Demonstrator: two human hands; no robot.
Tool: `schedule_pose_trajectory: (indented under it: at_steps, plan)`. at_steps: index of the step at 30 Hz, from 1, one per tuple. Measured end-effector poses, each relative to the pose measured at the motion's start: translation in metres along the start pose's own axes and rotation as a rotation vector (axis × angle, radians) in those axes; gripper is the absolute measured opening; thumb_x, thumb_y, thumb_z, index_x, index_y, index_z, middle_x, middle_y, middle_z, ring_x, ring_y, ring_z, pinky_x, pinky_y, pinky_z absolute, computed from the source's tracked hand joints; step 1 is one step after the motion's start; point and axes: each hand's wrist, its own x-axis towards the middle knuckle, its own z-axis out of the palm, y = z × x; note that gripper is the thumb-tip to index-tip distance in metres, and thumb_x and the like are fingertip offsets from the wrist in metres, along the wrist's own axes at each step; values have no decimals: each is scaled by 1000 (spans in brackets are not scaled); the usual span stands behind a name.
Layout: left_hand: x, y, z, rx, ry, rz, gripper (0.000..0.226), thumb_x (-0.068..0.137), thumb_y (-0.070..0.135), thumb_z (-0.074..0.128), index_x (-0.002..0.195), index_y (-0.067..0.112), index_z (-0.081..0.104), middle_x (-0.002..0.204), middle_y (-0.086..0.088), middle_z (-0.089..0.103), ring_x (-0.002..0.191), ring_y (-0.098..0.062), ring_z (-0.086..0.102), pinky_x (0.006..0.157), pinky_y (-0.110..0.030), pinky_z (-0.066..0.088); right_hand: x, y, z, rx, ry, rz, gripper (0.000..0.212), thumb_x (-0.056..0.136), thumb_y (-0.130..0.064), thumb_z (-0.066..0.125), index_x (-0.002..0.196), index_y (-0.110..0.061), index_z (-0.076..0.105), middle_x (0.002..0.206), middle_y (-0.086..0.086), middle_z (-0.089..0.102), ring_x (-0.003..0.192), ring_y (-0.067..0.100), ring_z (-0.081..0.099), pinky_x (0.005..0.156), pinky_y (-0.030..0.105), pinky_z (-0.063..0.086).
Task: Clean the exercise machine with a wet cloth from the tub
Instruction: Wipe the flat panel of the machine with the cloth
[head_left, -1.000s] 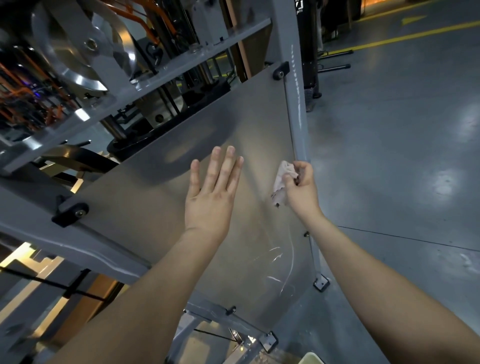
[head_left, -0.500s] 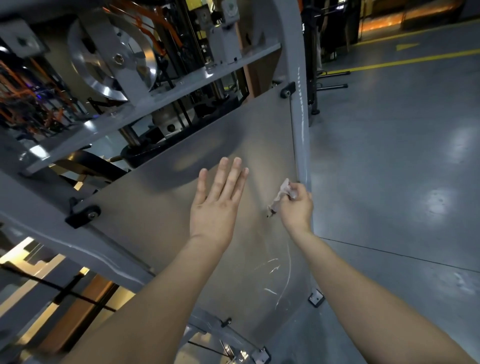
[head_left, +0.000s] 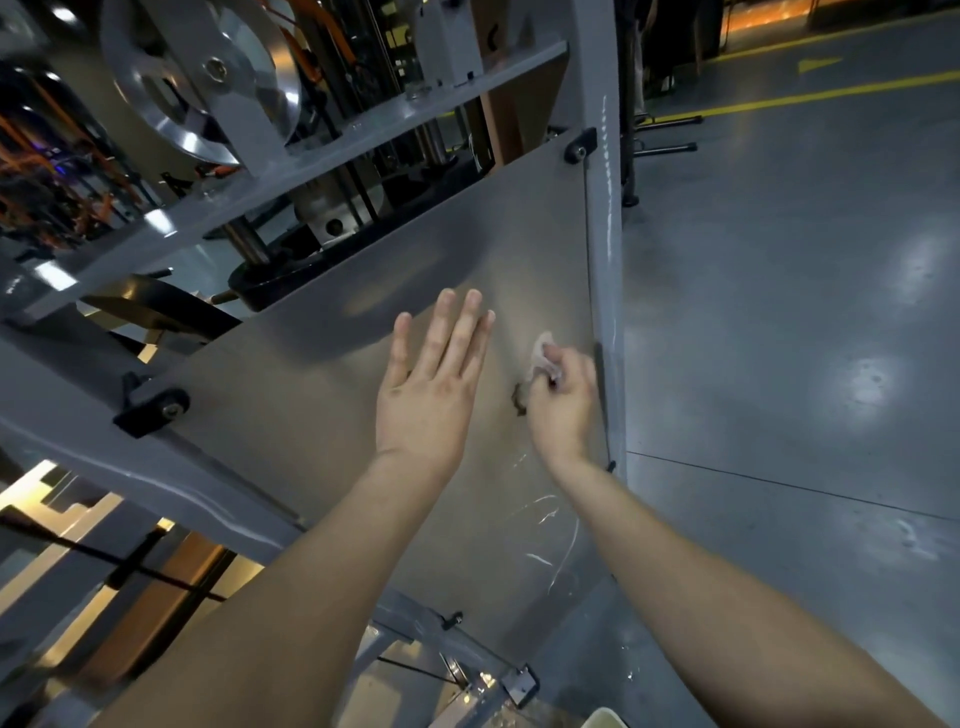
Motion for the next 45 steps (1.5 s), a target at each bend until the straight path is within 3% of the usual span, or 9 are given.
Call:
schedule_pose_trajectory:
  at_steps: [4,11,16,21,24,29,36,41,45]
  plan:
    - [0,0,2,18,23,1,105,99,30,58,156,10,-28,164,-10,-35,143,-33,-42,116,-61,-22,-17,7,-19,-52,-234,-308,34,80,20,53,96,-2,72,101,2,56,93,-16,57,86,7,43]
    - [-10,5,-4,21,80,19,86,99,15,39,157,3,-23,167,-13,-26,154,-30,-24,119,-58,-20,33,-28,-19,44,11,-105,28,86,10,50,97,-7,69,114,9,57,98,10,62,81,11,46]
    - [-33,4,11,27,115,17,79,97,18,29,159,2,-17,169,-15,-19,156,-30,-15,123,-54,-12,-22,8,-19,-87,-363,-421,29,83,17,57,94,-4,73,107,10,57,95,-5,60,90,13,46]
    - [-37,4,14,-17,130,1,80,97,14,33,160,2,-15,169,-13,-17,157,-28,-14,122,-52,-15,27,-18,-27,32,-61,-176,24,87,10,50,94,-3,69,112,7,51,76,-9,61,70,16,52]
    - [-43,6,17,-20,109,-10,78,97,13,29,158,0,-17,168,-14,-21,156,-30,-18,122,-52,-16,17,-22,-11,1,16,-217,19,84,4,57,95,-6,68,114,8,53,90,-10,57,84,19,51]
    - [-47,6,26,-40,146,-31,76,97,13,28,159,-2,-14,168,-15,-20,154,-31,-20,123,-51,-14,-39,21,-11,-108,-410,-537,26,87,-4,58,109,-11,70,113,8,54,98,23,65,89,37,57]
    - [-48,6,26,-48,107,-26,80,97,11,31,156,-3,-21,164,-15,-31,149,-30,-32,121,-51,-20,15,-18,-6,24,64,-174,27,83,8,53,96,-6,72,109,3,52,93,-10,57,85,25,51]
    - [-48,2,31,-40,156,-13,77,100,14,34,159,-1,-12,170,-13,-16,154,-28,-20,124,-49,-13,-34,9,-5,-106,-348,-580,25,85,9,58,102,-3,73,109,10,54,95,14,62,85,32,56]
    - [-51,1,29,-34,116,-1,79,100,12,34,157,-2,-19,167,-14,-26,153,-29,-25,123,-49,-17,-2,-9,-12,-47,-124,-257,22,81,5,57,91,-7,72,110,4,51,94,4,59,80,39,57]
